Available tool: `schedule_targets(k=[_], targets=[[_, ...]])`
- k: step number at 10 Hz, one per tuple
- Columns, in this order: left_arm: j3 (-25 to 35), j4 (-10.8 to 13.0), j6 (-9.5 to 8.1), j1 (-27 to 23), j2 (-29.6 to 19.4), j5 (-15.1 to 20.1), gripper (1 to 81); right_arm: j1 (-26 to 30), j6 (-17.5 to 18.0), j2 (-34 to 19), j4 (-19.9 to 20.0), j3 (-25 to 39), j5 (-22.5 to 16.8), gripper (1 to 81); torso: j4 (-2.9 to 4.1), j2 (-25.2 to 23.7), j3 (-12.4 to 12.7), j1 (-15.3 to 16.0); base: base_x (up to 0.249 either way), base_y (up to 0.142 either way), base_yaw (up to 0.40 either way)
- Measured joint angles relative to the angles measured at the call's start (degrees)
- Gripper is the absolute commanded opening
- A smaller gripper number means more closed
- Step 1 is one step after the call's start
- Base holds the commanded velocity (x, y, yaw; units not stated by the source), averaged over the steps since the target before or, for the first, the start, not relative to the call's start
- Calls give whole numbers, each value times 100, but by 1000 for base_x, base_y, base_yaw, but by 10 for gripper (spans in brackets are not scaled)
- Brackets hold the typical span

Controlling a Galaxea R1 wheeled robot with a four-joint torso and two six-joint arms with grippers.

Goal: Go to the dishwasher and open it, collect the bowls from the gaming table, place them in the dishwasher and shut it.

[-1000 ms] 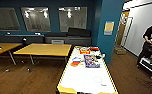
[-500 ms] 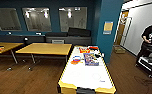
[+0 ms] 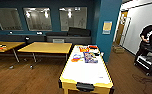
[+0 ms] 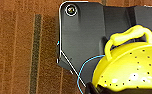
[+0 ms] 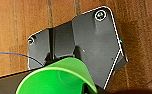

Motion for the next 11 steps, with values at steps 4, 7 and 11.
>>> schedule_targets(k=[4,7,11], targets=[[0,2,0,4,7,0,10,-1,0,96,-39,-1,-1,10,0,0,0,0,-148,0,0],[-4,11,0,6,5,2,10,-17,-2,204,-39,-106,-1,10,0,0,0,-2,-145,0,0],[-4,16,2,54,7,-13,10,-65,-2,201,-46,-111,-20,10,-2,-6,2,-6,-59,0,0]])
